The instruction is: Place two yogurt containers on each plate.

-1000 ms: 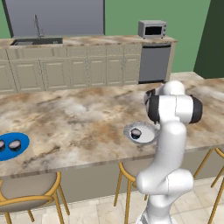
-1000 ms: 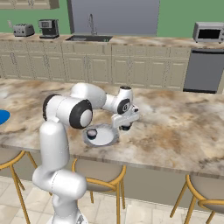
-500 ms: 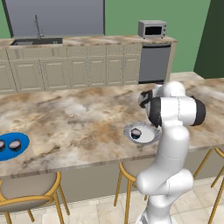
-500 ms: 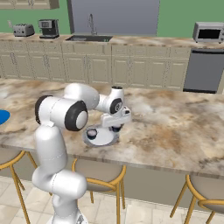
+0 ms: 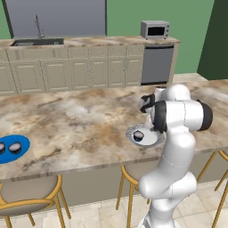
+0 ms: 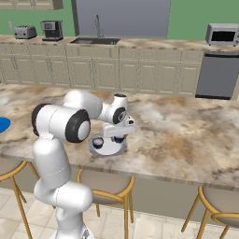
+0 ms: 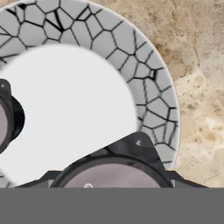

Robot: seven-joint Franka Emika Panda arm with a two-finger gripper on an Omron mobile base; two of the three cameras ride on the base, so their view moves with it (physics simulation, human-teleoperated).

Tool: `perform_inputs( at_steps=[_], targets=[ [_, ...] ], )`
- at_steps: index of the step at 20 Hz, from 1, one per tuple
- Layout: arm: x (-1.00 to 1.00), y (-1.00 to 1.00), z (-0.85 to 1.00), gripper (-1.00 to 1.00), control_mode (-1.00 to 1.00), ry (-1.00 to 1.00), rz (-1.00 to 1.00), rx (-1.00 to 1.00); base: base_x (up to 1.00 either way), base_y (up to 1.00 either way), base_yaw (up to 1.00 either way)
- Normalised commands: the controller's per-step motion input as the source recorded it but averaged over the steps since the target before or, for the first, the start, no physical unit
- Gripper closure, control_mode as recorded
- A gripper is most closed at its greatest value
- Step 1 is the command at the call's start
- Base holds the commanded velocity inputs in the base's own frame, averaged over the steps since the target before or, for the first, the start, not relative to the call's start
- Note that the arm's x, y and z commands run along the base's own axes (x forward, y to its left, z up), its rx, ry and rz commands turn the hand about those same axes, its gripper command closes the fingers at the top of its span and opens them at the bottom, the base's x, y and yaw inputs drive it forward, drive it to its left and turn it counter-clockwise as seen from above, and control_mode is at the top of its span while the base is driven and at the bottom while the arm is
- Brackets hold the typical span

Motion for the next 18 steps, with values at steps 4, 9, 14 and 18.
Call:
perform_inputs(
  at_steps=[4, 9, 14, 18],
  targets=[
    [-0.2, 0.15, -0.04, 1.0, -1.0, 0.0, -0.06, 0.01, 0.0, 0.0, 0.0],
    [-0.12, 0.17, -0.07, 1.0, -1.0, 0.0, -0.06, 0.0, 0.0, 0.0, 0.0],
    [0.0, 0.12, -0.11, 1.0, -1.0, 0.0, -0.06, 0.0, 0.0, 0.0, 0.0],
    [0.0, 0.02, -0.08, 1.0, -1.0, 0.0, -0.03, 0.0, 0.0, 0.0, 0.0]
  ],
)
